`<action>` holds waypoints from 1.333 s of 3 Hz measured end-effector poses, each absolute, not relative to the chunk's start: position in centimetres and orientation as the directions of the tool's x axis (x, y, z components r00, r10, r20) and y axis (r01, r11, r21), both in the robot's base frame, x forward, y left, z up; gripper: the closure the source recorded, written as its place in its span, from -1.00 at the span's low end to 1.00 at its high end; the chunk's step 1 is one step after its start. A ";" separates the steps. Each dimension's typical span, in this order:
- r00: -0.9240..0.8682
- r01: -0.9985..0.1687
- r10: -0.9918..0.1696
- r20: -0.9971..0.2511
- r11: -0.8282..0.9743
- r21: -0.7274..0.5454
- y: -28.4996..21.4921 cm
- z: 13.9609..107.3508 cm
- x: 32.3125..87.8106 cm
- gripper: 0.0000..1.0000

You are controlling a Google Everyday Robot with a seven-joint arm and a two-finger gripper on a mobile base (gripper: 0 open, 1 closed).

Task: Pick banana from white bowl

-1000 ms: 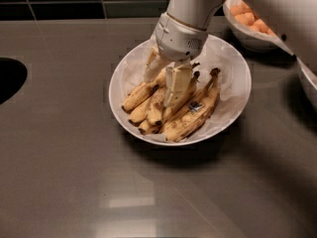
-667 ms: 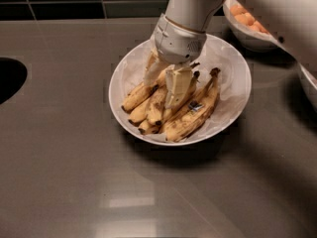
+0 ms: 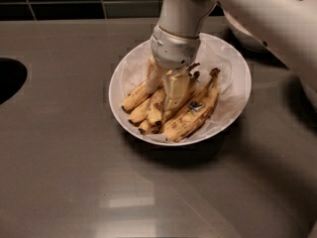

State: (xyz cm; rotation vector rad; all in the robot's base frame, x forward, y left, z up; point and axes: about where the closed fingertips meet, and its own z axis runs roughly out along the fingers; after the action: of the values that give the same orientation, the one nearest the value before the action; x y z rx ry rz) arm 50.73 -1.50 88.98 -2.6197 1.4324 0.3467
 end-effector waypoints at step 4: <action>0.557 -0.829 -0.785 -0.271 -0.544 -0.130 -0.1 91.3 51.2 1.00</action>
Offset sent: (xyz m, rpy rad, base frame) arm 0.0001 0.0000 -0.0001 -0.0007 -0.0001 0.0002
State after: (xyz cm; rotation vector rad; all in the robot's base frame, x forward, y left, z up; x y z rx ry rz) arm 51.17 -0.10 91.28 -2.5505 1.3478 0.2642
